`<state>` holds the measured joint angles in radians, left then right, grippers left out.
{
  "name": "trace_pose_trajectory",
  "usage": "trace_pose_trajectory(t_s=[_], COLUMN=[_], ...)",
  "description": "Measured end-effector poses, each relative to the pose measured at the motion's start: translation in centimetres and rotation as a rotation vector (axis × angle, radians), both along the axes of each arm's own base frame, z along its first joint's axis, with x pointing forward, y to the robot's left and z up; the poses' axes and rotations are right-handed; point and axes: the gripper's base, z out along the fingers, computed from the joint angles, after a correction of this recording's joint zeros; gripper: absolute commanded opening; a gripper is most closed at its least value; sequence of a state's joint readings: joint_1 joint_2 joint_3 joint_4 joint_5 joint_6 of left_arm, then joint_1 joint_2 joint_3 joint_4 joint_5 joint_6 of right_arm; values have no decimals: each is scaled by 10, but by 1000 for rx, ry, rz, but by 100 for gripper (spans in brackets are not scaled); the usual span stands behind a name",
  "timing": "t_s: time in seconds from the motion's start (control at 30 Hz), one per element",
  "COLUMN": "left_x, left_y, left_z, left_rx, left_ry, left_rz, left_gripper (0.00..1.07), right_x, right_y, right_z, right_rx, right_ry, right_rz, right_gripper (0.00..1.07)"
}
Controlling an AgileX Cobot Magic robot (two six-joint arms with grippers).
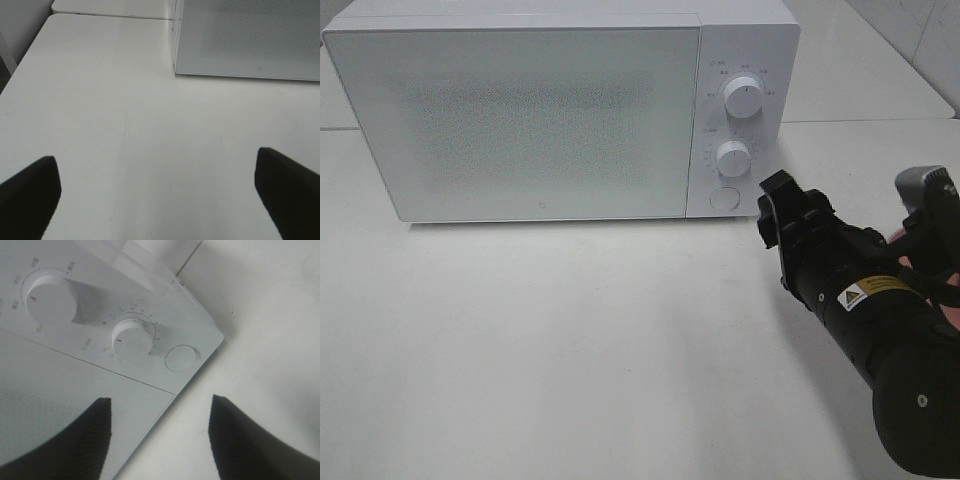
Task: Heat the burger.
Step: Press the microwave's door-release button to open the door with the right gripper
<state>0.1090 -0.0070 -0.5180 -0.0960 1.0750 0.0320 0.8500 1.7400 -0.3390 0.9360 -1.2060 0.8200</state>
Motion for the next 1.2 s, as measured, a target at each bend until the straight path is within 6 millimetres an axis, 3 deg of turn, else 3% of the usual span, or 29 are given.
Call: trace_pose_trajectory(t_s=[0.13, 0.17, 0.23, 0.27, 0.33, 0.4, 0.73, 1.2], left_x=[0, 0, 0, 0, 0, 0, 0, 0], left_y=[0, 0, 0, 0, 0, 0, 0, 0], left_z=[0, 0, 0, 0, 0, 0, 0, 0], left_rx=[0, 0, 0, 0, 0, 0, 0, 0], left_ry=[0, 0, 0, 0, 0, 0, 0, 0], left_rz=[0, 0, 0, 0, 0, 0, 0, 0], left_gripper=[98, 98, 98, 98, 98, 98, 98, 98], right_x=[0, 0, 0, 0, -1, -1, 3, 47], right_y=[0, 0, 0, 0, 1, 1, 8, 19], right_z=[0, 0, -1, -1, -3, -4, -5, -21], right_rx=[226, 226, 306, 306, 357, 373, 441, 506], right_ry=[1, 1, 5, 5, 29, 46, 95, 139], right_rz=[-71, -71, -95, -95, -111, -116, -129, -166], right_gripper=[30, 30, 16, 16, 3, 0, 0, 0])
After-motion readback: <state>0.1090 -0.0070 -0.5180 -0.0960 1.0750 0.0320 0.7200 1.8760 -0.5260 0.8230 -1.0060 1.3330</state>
